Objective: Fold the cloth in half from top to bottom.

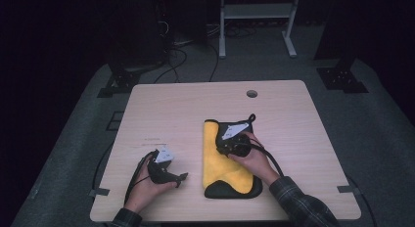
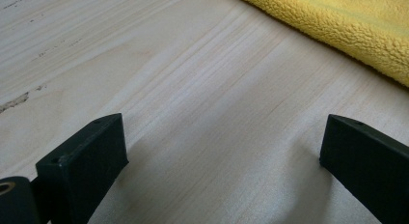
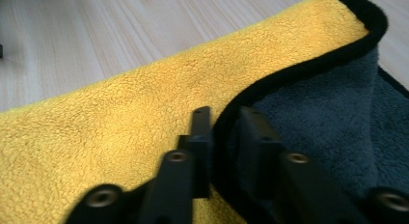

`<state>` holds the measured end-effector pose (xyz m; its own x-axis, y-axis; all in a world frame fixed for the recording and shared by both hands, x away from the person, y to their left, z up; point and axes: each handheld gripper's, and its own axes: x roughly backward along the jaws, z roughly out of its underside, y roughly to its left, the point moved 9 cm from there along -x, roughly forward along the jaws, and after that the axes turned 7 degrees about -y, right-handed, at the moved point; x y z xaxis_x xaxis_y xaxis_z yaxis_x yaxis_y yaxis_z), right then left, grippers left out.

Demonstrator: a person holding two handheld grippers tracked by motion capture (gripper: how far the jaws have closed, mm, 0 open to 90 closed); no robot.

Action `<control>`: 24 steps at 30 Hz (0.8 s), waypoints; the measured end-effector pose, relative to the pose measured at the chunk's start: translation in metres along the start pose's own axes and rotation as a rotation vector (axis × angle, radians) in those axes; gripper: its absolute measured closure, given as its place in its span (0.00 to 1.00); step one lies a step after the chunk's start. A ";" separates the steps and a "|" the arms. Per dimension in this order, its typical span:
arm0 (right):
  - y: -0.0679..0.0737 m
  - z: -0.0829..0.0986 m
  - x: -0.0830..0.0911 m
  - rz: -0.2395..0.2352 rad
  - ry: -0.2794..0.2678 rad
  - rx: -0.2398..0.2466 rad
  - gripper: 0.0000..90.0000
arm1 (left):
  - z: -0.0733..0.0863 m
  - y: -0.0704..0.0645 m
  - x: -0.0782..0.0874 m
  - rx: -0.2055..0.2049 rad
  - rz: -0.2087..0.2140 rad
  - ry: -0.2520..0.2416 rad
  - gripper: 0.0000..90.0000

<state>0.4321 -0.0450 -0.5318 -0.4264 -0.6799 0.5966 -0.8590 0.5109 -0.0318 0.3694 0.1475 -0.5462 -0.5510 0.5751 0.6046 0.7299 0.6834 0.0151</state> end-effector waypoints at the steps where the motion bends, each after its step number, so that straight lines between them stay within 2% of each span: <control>1: -0.001 0.000 0.001 0.006 -0.002 0.002 0.89 | 0.000 0.000 0.000 0.000 0.000 0.000 0.02; 7: -0.007 -0.007 0.009 0.021 -0.039 -0.034 0.91 | 0.000 0.001 0.000 -0.002 -0.002 0.001 0.02; 11: -0.020 -0.014 0.020 0.033 -0.072 -0.075 0.92 | 0.000 0.001 0.000 -0.002 -0.002 0.001 0.02; 17: -0.050 -0.027 0.036 0.071 -0.141 -0.146 0.92 | 0.000 0.000 0.000 0.000 -0.001 0.000 0.02; 24: -0.090 -0.026 0.047 0.153 -0.145 -0.222 0.92 | 0.000 0.000 0.000 0.000 -0.002 -0.002 0.02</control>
<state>0.4965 -0.1095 -0.4800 -0.5955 -0.6463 0.4771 -0.7058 0.7046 0.0735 0.3701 0.1474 -0.5462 -0.5533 0.5750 0.6026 0.7289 0.6844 0.0163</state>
